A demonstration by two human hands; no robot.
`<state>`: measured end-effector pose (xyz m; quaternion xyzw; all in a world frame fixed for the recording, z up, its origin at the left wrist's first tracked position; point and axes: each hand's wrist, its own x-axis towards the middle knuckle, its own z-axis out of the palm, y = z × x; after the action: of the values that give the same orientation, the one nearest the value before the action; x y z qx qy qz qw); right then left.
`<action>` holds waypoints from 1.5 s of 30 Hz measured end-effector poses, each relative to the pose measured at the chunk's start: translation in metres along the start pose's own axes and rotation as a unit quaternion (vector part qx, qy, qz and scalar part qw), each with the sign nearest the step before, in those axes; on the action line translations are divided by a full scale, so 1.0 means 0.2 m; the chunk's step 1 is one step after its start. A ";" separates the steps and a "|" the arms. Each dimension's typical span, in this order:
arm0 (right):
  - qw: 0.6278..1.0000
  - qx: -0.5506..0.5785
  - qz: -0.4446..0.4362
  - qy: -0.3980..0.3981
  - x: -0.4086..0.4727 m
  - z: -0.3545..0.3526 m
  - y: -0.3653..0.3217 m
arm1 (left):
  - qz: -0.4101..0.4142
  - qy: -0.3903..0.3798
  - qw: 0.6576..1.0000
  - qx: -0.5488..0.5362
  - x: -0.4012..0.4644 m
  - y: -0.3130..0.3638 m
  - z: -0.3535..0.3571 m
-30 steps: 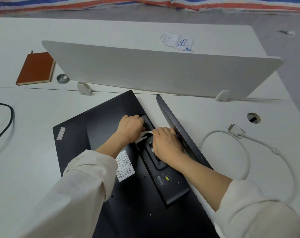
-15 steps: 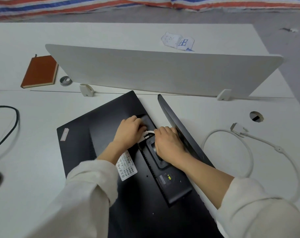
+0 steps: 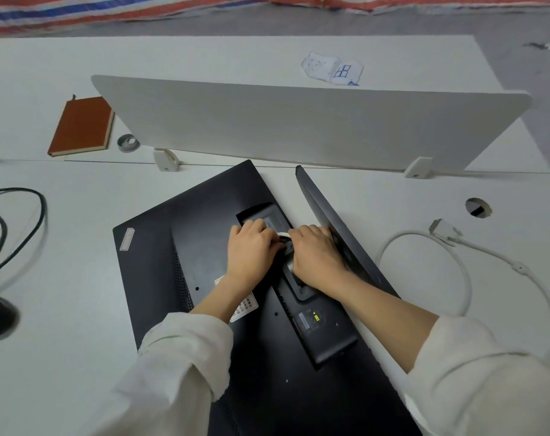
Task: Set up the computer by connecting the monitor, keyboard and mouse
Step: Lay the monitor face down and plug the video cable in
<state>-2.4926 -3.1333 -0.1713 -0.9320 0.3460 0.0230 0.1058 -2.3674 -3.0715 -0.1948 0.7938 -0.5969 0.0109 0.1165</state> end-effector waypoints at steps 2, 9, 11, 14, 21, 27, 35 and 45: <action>1.000 0.005 -0.002 0.000 0.00 0.00 0.00 | -0.002 0.005 1.000 0.013 0.01 0.01 0.00; 0.999 -0.033 -0.005 0.027 -0.05 0.03 0.01 | 0.060 0.038 0.996 0.057 -0.02 -0.02 0.03; 0.995 -0.055 -0.003 0.089 -0.07 0.06 0.02 | 0.024 0.044 0.999 -0.005 -0.04 -0.01 0.05; 0.989 -0.061 -0.014 0.136 -0.10 0.10 0.04 | -0.027 0.066 0.995 -0.067 -0.04 0.01 0.08; 0.990 -0.042 -0.021 0.136 -0.10 0.12 0.05 | -0.013 0.100 0.994 -0.046 -0.03 0.01 0.08; 0.988 -0.042 -0.031 0.144 -0.09 0.13 0.06 | 0.046 0.083 0.995 0.039 -0.03 0.01 0.08; 0.988 -0.049 -0.031 0.140 -0.09 0.13 0.05 | -0.028 0.081 0.995 -0.060 -0.03 0.01 0.06; 0.984 -0.058 -0.034 0.162 -0.09 0.15 0.06 | 0.000 0.070 0.997 -0.042 -0.02 0.01 0.05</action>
<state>-2.5134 -3.1250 -0.2010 -0.9390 0.3251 -0.1122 -0.0055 -2.3721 -3.0698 -0.2051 0.7852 -0.5875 0.0417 0.1911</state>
